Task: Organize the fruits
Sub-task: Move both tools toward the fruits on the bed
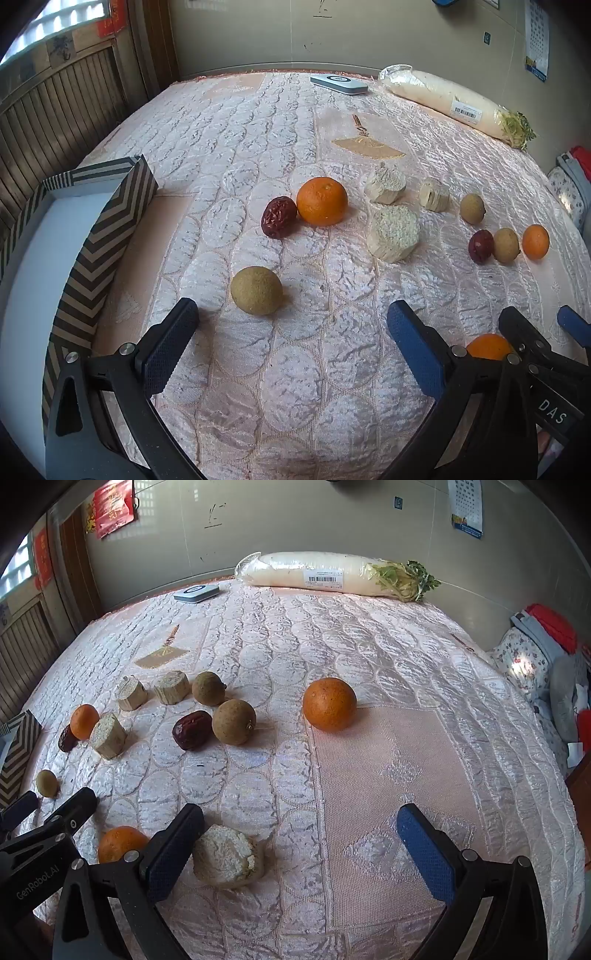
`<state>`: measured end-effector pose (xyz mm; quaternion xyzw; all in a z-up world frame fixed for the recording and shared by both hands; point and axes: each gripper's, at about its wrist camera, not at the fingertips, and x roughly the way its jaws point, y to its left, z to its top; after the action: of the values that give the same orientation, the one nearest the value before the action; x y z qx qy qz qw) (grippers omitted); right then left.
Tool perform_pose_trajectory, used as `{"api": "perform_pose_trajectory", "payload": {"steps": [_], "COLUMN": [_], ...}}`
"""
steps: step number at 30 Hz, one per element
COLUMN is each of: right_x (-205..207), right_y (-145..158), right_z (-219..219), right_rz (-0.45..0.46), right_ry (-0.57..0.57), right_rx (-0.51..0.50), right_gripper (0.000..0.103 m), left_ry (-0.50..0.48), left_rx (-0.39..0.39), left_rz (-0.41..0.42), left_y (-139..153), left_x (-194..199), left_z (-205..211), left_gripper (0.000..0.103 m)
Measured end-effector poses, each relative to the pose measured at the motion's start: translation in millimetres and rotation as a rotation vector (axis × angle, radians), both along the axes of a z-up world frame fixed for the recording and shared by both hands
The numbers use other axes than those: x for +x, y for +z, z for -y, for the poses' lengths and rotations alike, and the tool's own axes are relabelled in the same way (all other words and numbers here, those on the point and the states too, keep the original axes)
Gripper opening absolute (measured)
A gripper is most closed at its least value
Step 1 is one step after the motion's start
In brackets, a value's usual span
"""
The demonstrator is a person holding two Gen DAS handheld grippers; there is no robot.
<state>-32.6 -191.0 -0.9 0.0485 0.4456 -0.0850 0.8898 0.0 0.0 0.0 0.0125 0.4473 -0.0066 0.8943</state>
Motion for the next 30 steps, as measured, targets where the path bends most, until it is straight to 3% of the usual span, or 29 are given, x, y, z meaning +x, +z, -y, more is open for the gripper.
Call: {"api": "perform_pose_trajectory", "payload": {"steps": [9,13,17,23,30], "right_x": [-0.1,-1.4,-20.8,-50.4,-72.5], "right_y": [0.0,2.7,20.4,54.3,84.0], "right_z": [0.1,0.3,-3.1,-5.8,-14.8], "right_rz": [0.001,0.011,0.085,0.198,0.257], "right_ry": [-0.005,0.027,0.045,0.057,0.071], "right_rx": [0.003,0.008,-0.013,-0.045,-0.042], "right_gripper": [0.103,0.103,0.103,0.103,0.103], "left_ry": [0.011,-0.038,-0.074,-0.086,-0.072], "left_rx": [0.002,0.000,0.019,-0.031,-0.041], "left_rz": [-0.005,-0.022,0.042,0.137,0.208], "left_y": [0.6,2.6,20.8,56.7,87.2], "left_x": [-0.8,-7.0,-30.8,-57.2,-71.9], "left_z": [0.6,-0.6,1.8,-10.1,-16.8], "left_gripper": [0.103,0.103,0.103,0.103,0.103]}}
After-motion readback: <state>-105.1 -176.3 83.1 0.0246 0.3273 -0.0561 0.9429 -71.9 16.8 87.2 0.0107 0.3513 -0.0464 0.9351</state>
